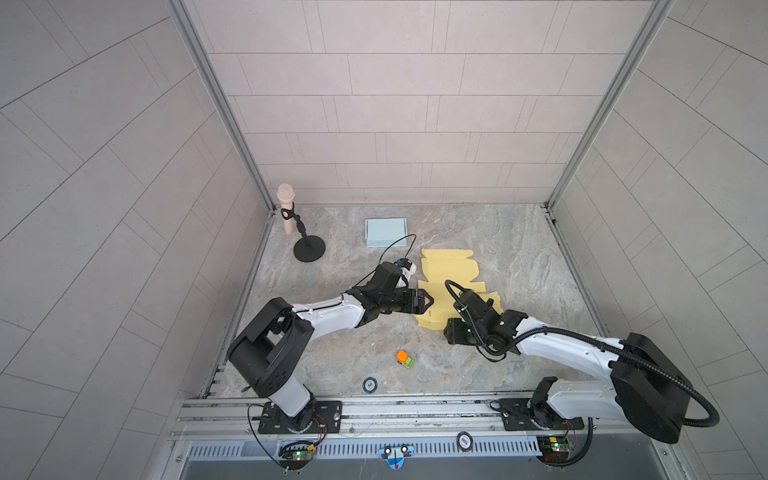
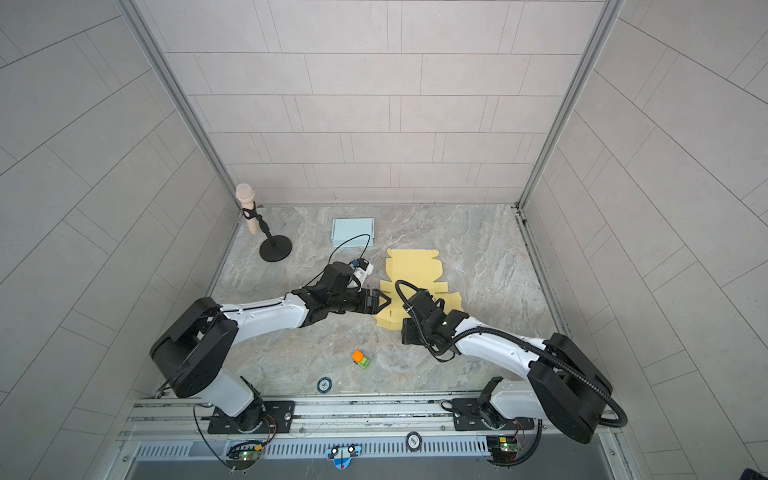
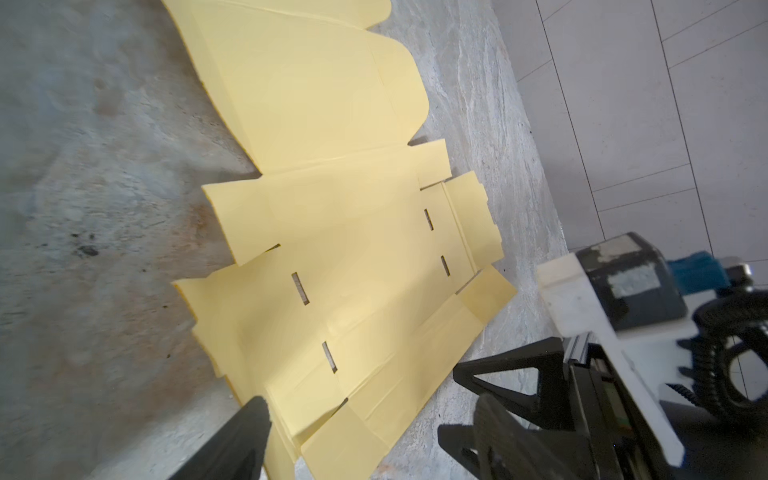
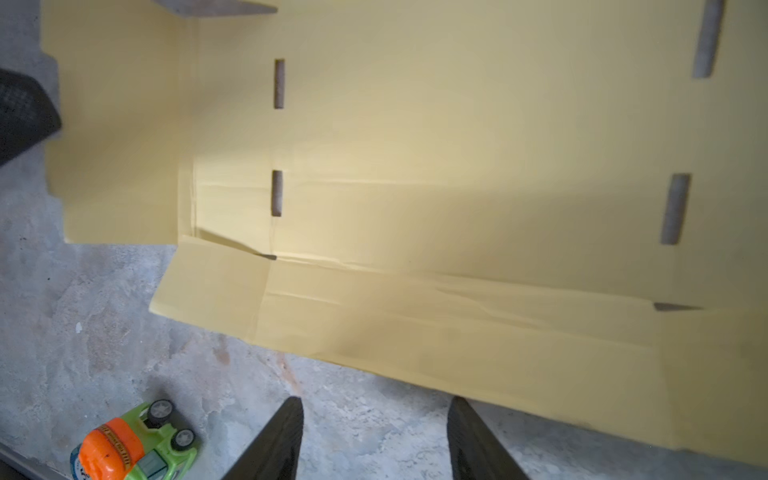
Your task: Fold the paper box
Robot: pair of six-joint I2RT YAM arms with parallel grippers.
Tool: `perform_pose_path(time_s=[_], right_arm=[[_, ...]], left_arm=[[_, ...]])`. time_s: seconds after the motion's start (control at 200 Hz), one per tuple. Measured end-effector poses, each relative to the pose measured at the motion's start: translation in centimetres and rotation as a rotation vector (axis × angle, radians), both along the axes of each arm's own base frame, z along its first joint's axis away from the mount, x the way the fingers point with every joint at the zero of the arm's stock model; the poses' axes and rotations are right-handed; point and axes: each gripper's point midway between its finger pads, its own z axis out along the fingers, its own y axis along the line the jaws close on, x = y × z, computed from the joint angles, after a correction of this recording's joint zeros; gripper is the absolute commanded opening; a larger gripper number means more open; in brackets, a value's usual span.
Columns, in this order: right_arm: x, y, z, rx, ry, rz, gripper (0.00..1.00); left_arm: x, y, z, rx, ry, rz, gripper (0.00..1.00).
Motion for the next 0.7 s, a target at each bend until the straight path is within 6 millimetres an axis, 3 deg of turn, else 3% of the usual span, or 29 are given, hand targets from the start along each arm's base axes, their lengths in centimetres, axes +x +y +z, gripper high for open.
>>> perform_pose_path(time_s=[0.175, 0.461, 0.701], right_arm=[[0.0, -1.8, -1.2, 0.059, 0.031, -0.108, 0.52], [1.6, -4.4, -1.1, 0.137, 0.019, -0.235, 0.51], [2.5, -7.9, -1.1, 0.143, 0.003, -0.330, 0.51]], left_arm=[[-1.2, -0.7, -1.2, 0.028, 0.022, -0.042, 0.80], [-2.8, -1.5, -2.9, 0.071, 0.046, -0.083, 0.79], [-6.2, -3.9, -4.6, 0.098, 0.079, -0.160, 0.78]])
